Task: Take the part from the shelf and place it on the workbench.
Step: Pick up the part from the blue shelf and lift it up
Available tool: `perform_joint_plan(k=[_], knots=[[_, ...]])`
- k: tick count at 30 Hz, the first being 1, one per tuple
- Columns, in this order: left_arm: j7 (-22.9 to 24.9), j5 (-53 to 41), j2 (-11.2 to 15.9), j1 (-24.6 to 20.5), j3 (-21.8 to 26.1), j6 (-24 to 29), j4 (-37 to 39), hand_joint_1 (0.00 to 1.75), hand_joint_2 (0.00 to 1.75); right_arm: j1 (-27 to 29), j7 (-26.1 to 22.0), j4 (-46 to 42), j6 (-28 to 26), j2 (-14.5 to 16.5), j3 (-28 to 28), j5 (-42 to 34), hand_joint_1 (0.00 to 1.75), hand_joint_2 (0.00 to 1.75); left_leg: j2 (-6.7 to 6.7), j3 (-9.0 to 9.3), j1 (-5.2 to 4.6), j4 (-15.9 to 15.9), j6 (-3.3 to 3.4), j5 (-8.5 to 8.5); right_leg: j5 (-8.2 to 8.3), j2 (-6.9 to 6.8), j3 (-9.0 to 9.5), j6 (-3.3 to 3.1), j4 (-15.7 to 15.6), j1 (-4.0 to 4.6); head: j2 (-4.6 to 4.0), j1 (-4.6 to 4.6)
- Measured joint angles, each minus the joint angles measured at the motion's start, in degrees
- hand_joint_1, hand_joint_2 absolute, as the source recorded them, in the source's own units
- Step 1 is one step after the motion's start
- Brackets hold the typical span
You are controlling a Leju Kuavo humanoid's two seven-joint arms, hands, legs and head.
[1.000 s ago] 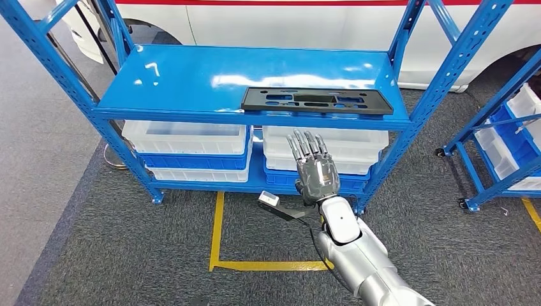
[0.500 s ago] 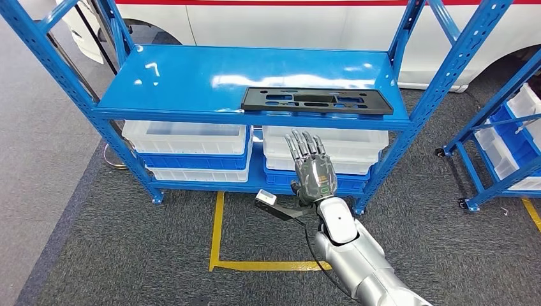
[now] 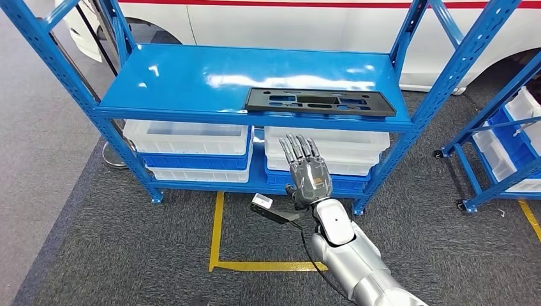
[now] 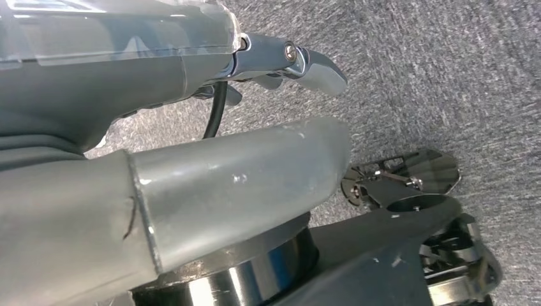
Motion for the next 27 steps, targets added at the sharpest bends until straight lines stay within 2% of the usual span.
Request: perform_joint_plan(k=[3,4,5,6,8,9,10,12,15,16,17,19,20,21,22,23,24,25,27], knots=[[-0.01,-0.02,-0.03,-0.05,0.00,0.09,0.00,0.00,0.00,0.18,-0.08,0.22,-0.01,-0.04,0.00,-0.14,0.00,1.75,0.03,0.01,0.00,-0.09,0.20,-0.04,-3.79,-0.07,-5.56,0.09,9.96,-0.14,0.00,0.01],[-0.01,-0.03,-0.04,-0.03,0.00,0.16,0.00,0.00,0.00,0.29,-0.09,0.34,-0.01,-0.06,0.00,-0.22,0.00,1.75,0.02,0.03,-0.01,-0.07,0.21,-0.10,-4.05,-0.07,-6.96,0.12,12.05,-0.17,0.00,0.00],[-0.01,-0.05,-0.04,-0.01,0.00,0.24,0.00,0.00,0.00,0.35,-0.11,0.46,-0.01,-0.07,0.00,-0.29,0.00,1.75,-0.02,0.09,-0.01,-0.02,0.17,-0.20,-3.33,-0.08,-7.60,0.10,12.44,-0.18,0.00,0.00],[-0.01,-0.09,-0.06,0.00,0.00,0.31,0.00,0.00,0.00,0.37,-0.13,0.55,-0.02,-0.07,0.00,-0.37,0.00,1.75,-0.07,0.22,-0.01,0.05,0.11,-0.35,-1.80,-0.09,-7.54,0.02,11.34,-0.20,0.00,0.00],[-0.01,-0.22,-0.13,-0.01,0.00,0.44,0.00,0.00,0.00,0.33,-0.17,0.65,-0.02,-0.07,0.00,-0.49,0.00,1.75,-0.17,0.66,0.01,0.27,-0.18,-0.89,2.92,-0.09,-5.21,-0.40,4.68,-0.16,0.00,0.01],[-0.03,-0.30,-0.18,-0.05,0.00,0.47,0.00,0.00,0.00,0.28,-0.19,0.68,-0.03,-0.07,0.00,-0.52,0.00,1.75,-0.21,0.78,-0.07,0.45,-0.40,-1.19,4.52,-0.09,-3.79,-0.64,1.20,-0.01,0.00,0.00],[-0.05,-0.37,-0.22,-0.09,0.00,0.51,0.00,0.00,0.00,0.25,-0.20,0.71,-0.04,-0.07,0.00,-0.52,0.00,1.75,-0.23,0.78,-0.12,0.58,-0.66,-1.42,5.35,-0.09,-2.69,-0.89,-1.38,0.10,0.00,-0.01],[-0.09,-0.48,-0.28,-0.13,0.00,0.54,0.00,0.00,0.00,0.24,-0.21,0.80,-0.07,-0.04,0.00,-0.53,0.00,1.75,-0.22,0.65,-0.13,0.57,-1.24,-1.59,5.06,-0.04,-2.11,-1.24,-2.84,0.39,0.00,-0.04],[-0.10,-0.54,-0.29,-0.16,0.00,0.55,0.00,0.00,0.00,0.16,-0.18,0.82,-0.11,0.08,0.00,-0.56,0.00,1.75,-0.10,0.41,-0.02,1.48,-2.36,-2.45,5.00,-0.01,-1.35,-2.04,-3.87,0.05,0.00,-0.10],[-0.11,-0.56,-0.29,-0.20,0.00,0.56,0.00,0.00,0.00,0.09,-0.18,0.82,-0.12,0.14,0.00,-0.57,0.00,1.75,-0.06,-0.60,0.06,3.57,-2.78,-3.47,4.97,-0.08,-0.95,-2.34,-4.22,-0.13,0.00,-0.15],[-0.13,-0.58,-0.30,-0.21,0.00,0.56,0.00,0.00,0.00,0.06,-0.19,0.83,-0.12,0.19,0.00,-0.58,0.00,1.75,-0.02,-2.37,0.27,6.86,-3.16,-4.84,4.85,-0.18,-0.62,-2.56,-4.40,-0.20,0.00,-0.21],[-0.14,-0.61,-0.30,-0.15,0.00,0.56,0.00,0.00,0.00,0.11,-0.21,0.93,-0.11,0.22,0.00,-0.58,0.00,1.75,0.01,-6.99,0.71,14.61,-3.78,-7.20,4.46,-0.31,-0.20,-2.74,-4.41,-0.25,0.00,-0.27],[-0.14,-0.61,-0.29,-0.08,0.00,0.56,0.00,0.00,0.00,0.19,-0.21,1.01,-0.11,0.22,0.00,-0.58,0.00,1.75,0.01,-8.67,0.94,16.78,-4.03,-7.07,4.18,-0.32,0.07,-2.69,-4.37,-0.29,0.00,-0.28],[-0.14,-0.62,-0.29,-0.02,0.00,0.56,0.00,0.00,0.00,0.25,-0.21,1.08,-0.11,0.22,0.00,-0.58,0.00,1.75,0.03,-9.30,1.15,16.72,-4.23,-5.72,3.85,-0.29,0.42,-2.57,-4.31,-0.38,0.00,-0.27],[-0.14,-0.64,-0.28,0.00,0.00,0.57,0.00,0.00,0.00,0.27,-0.21,1.12,-0.11,0.22,0.00,-0.58,0.00,1.75,0.05,-8.77,1.32,14.38,-4.37,-3.35,3.46,-0.26,0.88,-2.39,-4.23,-0.51,0.00,-0.28],[-0.14,-0.67,-0.28,0.00,0.00,0.57,0.00,0.00,0.00,0.26,-0.21,1.12,-0.11,0.23,0.00,-0.58,0.00,1.75,0.11,-7.36,1.48,10.41,-4.47,-0.56,3.02,-0.23,1.42,-2.14,-4.17,-0.65,0.00,-0.28],[-0.14,-0.69,-0.29,-0.01,0.00,0.57,0.01,0.00,0.00,0.21,-0.21,1.12,-0.11,0.25,0.00,-0.59,0.00,1.75,0.16,-5.76,1.46,6.68,-4.52,1.33,2.61,-0.19,1.86,-1.80,-4.13,-0.67,0.00,-0.28],[-0.14,-0.73,-0.30,-0.06,0.00,0.58,0.01,0.00,0.00,0.14,-0.20,1.12,-0.11,0.26,0.00,-0.59,0.00,1.75,0.19,-4.37,1.38,3.55,-4.31,2.23,2.27,-0.16,2.12,-1.44,-4.06,-0.63,0.00,-0.33],[-0.13,-0.77,-0.31,-0.16,0.00,0.57,0.02,0.00,0.00,0.02,-0.13,1.13,-0.12,0.28,0.00,-0.59,0.00,1.75,0.18,-3.25,1.12,1.28,-3.56,1.82,2.01,-0.13,2.27,-0.73,-4.25,-0.41,0.00,-0.36]])
